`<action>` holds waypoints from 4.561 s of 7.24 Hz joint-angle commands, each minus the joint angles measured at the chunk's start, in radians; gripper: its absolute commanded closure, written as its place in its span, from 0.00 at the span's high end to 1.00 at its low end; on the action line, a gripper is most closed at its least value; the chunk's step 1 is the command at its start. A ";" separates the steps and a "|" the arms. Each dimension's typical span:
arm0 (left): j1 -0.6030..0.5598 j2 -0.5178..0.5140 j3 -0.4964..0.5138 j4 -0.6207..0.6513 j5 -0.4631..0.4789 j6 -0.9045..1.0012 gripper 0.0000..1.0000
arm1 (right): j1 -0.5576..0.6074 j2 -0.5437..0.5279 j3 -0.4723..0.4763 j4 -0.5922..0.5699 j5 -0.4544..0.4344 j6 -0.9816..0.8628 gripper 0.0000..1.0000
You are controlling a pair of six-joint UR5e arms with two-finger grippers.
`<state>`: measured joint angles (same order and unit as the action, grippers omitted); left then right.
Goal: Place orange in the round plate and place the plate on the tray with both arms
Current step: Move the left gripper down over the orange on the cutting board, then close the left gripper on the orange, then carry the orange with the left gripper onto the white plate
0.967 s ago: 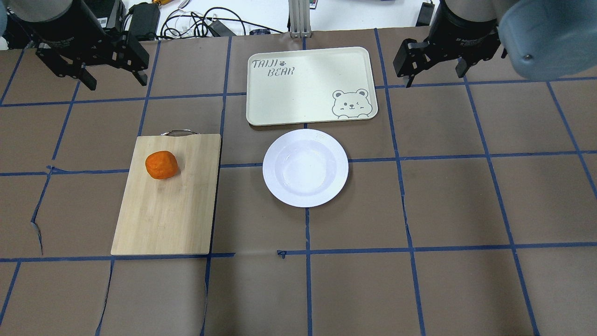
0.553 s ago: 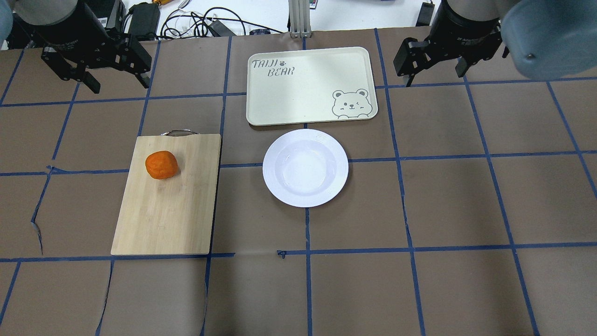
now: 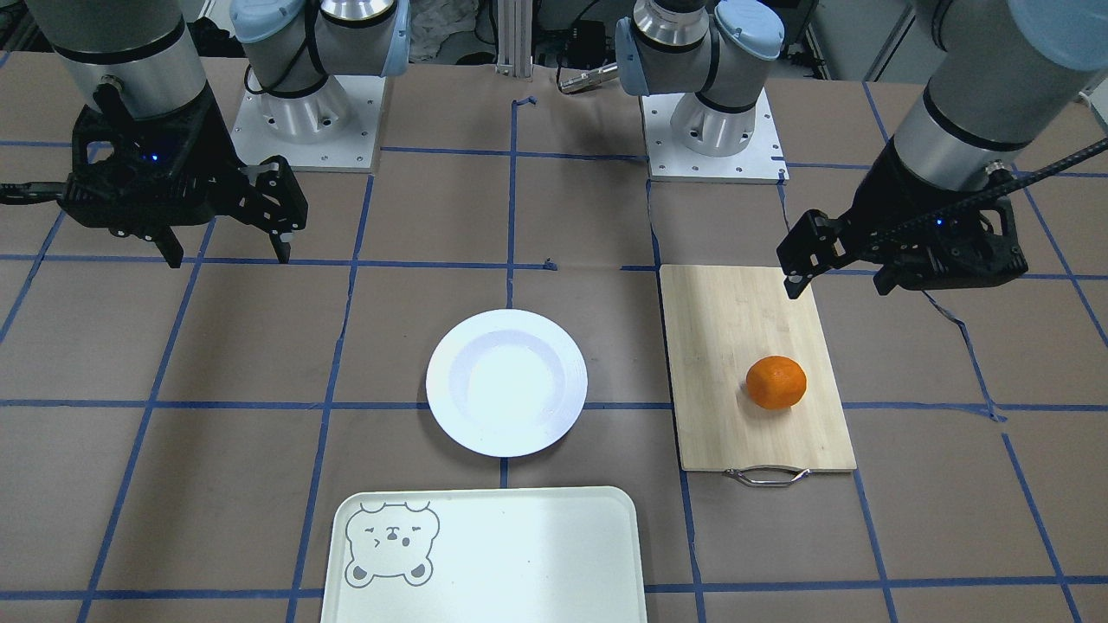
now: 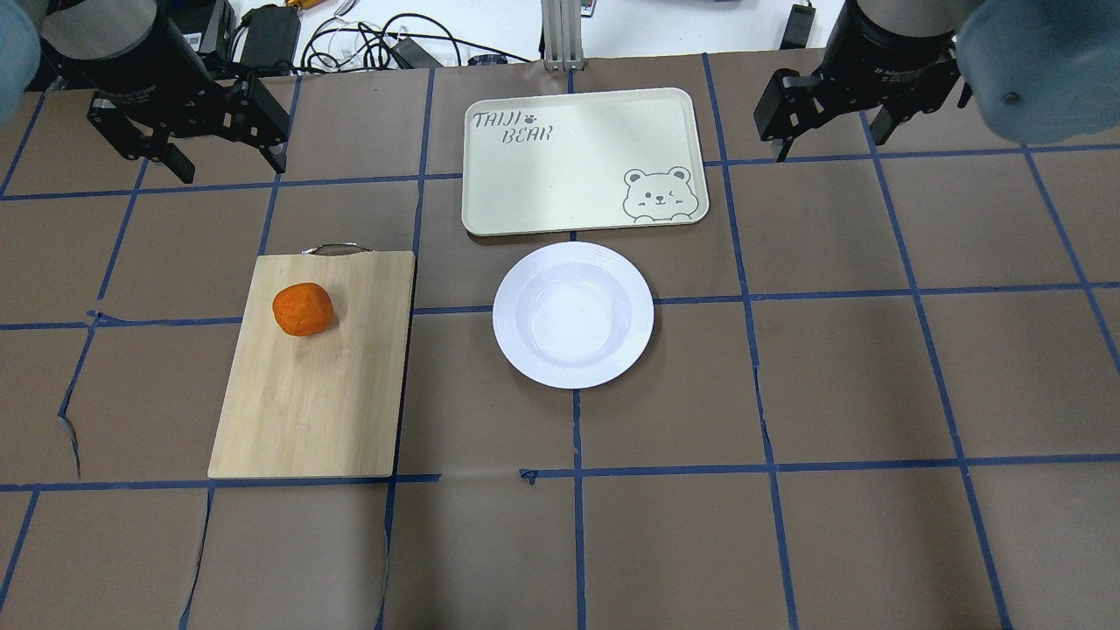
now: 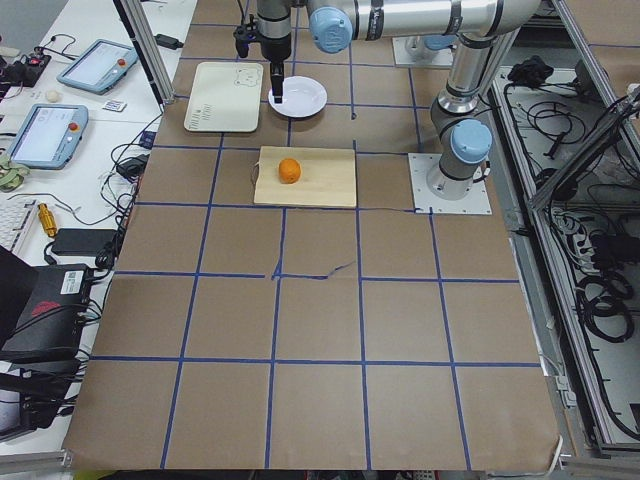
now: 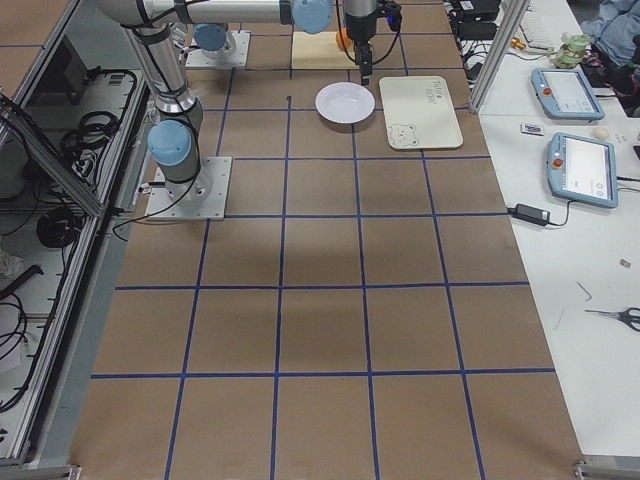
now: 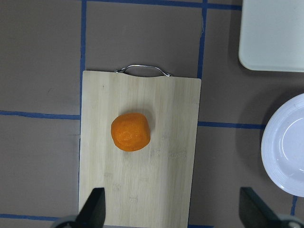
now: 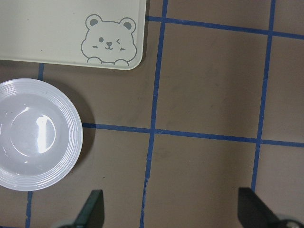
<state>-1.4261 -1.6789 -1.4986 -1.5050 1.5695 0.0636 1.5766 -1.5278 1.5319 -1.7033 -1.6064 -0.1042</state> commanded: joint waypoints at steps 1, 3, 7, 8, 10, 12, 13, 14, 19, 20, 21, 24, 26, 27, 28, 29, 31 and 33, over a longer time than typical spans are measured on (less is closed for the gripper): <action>0.010 -0.027 -0.076 0.043 0.004 -0.002 1.00 | -0.006 0.001 0.001 -0.001 -0.003 0.000 1.00; 0.051 -0.071 -0.158 0.055 0.011 -0.002 1.00 | -0.007 0.000 0.001 0.001 0.006 0.000 1.00; 0.090 -0.172 -0.250 0.170 0.000 -0.275 1.00 | -0.009 0.000 0.001 0.002 0.005 0.001 1.00; 0.090 -0.198 -0.252 0.218 0.001 -0.303 1.00 | -0.010 0.000 0.001 0.002 0.005 0.001 1.00; 0.090 -0.252 -0.252 0.261 0.009 -0.291 1.00 | -0.023 0.001 0.001 0.002 0.005 0.000 1.00; 0.090 -0.284 -0.252 0.270 0.010 -0.278 1.00 | -0.032 0.000 0.002 0.004 0.008 -0.002 1.00; 0.090 -0.297 -0.252 0.272 0.011 -0.250 1.00 | -0.030 -0.002 0.002 0.002 0.009 -0.002 1.00; 0.090 -0.304 -0.255 0.267 0.014 -0.234 1.00 | -0.030 0.000 0.004 0.002 0.010 -0.002 1.00; 0.090 -0.305 -0.249 0.258 0.014 -0.251 0.00 | -0.030 0.000 0.004 0.002 0.010 -0.002 1.00; 0.088 -0.300 -0.238 0.259 0.014 -0.272 0.00 | -0.030 0.000 0.004 0.004 0.008 -0.002 1.00; 0.063 -0.273 -0.221 0.259 0.000 -0.336 0.00 | -0.030 0.000 0.004 0.002 0.008 -0.003 1.00; -0.164 -0.286 -0.094 0.261 -0.149 -0.635 0.00 | -0.030 0.000 0.004 0.002 0.009 -0.003 1.00; -0.261 -0.297 -0.101 0.275 -0.297 -0.781 0.00 | -0.030 0.000 0.004 0.002 0.010 -0.002 1.00; -0.317 -0.298 -0.123 0.275 -0.296 -0.792 0.00 | -0.032 0.000 0.004 0.002 0.008 -0.003 1.00; -0.347 -0.308 -0.150 0.276 -0.298 -0.792 0.00 | -0.032 0.000 0.004 0.002 0.008 -0.003 1.00; -0.356 -0.323 -0.160 0.291 -0.299 -0.798 0.00 | -0.032 0.000 0.004 0.002 0.008 -0.002 1.00; -0.384 -0.347 -0.163 0.322 -0.336 -0.801 0.00 | -0.032 0.000 0.004 0.004 0.008 -0.002 1.00; -0.412 -0.367 -0.161 0.426 -0.339 -0.862 0.66 | -0.032 0.000 0.004 0.002 0.008 -0.002 1.00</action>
<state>-1.8249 -2.0330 -1.6597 -1.1396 1.2331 -0.7574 1.5447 -1.5278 1.5355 -1.7008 -1.5984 -0.1059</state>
